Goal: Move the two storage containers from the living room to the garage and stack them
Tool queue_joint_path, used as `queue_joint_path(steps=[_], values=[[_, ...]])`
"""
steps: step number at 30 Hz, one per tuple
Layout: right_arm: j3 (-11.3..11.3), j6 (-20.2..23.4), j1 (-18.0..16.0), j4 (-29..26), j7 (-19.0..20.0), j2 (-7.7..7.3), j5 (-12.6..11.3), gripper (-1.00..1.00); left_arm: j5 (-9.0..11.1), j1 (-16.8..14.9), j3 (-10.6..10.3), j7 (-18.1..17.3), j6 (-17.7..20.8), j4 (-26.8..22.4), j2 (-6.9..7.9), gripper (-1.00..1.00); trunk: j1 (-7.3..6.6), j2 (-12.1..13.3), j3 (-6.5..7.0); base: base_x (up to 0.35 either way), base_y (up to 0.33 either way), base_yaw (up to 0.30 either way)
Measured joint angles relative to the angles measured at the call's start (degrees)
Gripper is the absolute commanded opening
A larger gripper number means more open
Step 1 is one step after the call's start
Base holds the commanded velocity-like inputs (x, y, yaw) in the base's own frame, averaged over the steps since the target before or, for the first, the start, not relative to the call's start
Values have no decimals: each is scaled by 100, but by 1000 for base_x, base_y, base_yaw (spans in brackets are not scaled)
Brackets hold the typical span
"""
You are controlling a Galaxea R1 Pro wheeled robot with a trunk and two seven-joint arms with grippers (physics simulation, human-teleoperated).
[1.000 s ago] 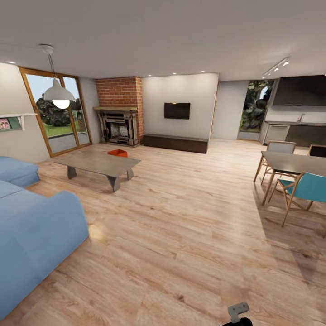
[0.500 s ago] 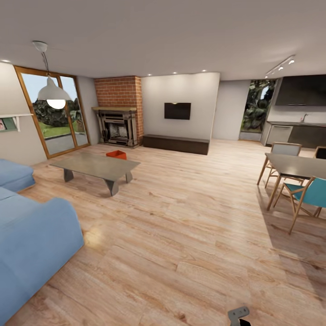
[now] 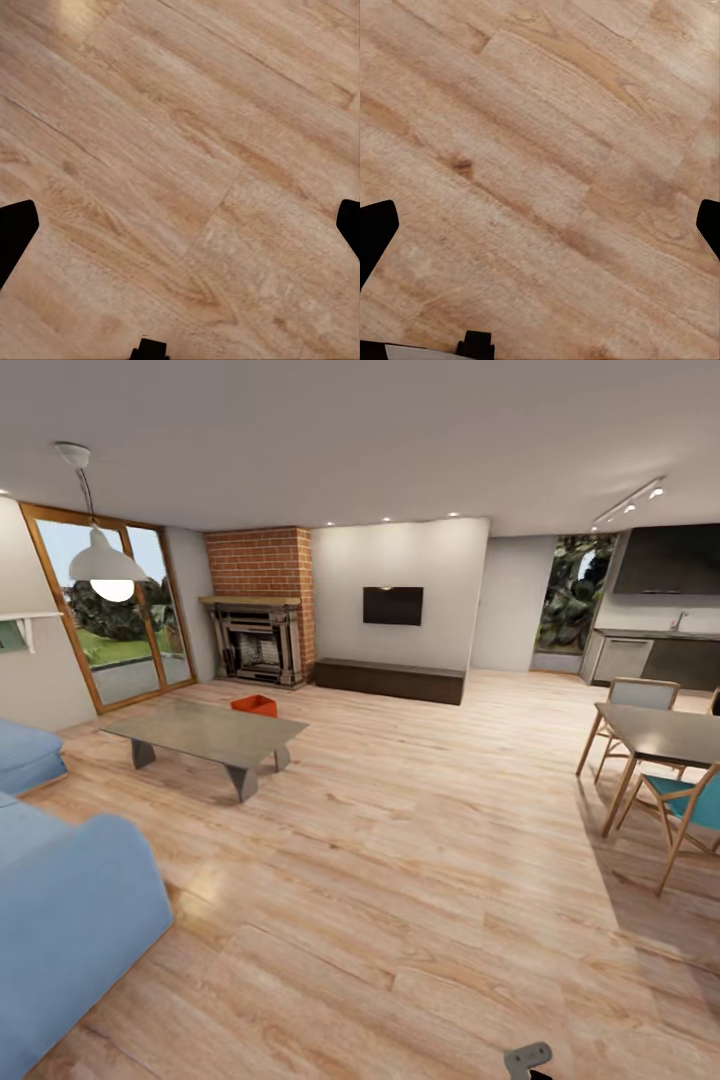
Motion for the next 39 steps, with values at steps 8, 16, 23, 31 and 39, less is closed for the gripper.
queue_joint_path(steps=[8, 16, 23, 31, 39], values=[[0, 0, 0, 0, 0, 0, -4, 100, 5, 0, 3, 0, 1, -1, 8, 100, 0, 0, 0, 328, -1, 0], [0, 0, 1, 0, -1, 0, -7, 100, 6, 0, 10, 11, 20, -1, 12, 100, 0, 0, 0, 328, -63, 0], [0, 0, 1, 1, 0, 0, -9, 100, 1, 0, 11, 18, 153, -9, 7, 100, 0, 0, 0, 328, -105, 0], [0, 0, 1, 1, 2, 0, 0, 100, -1, 0, 12, 18, 159, -9, 7, 100, 0, 0, 0, 328, -107, 0], [0, 0, -1, 1, 2, 0, 1, 100, -5, 0, 12, 23, 159, -9, 7, 100, 0, 0, 0, 328, -107, 0]])
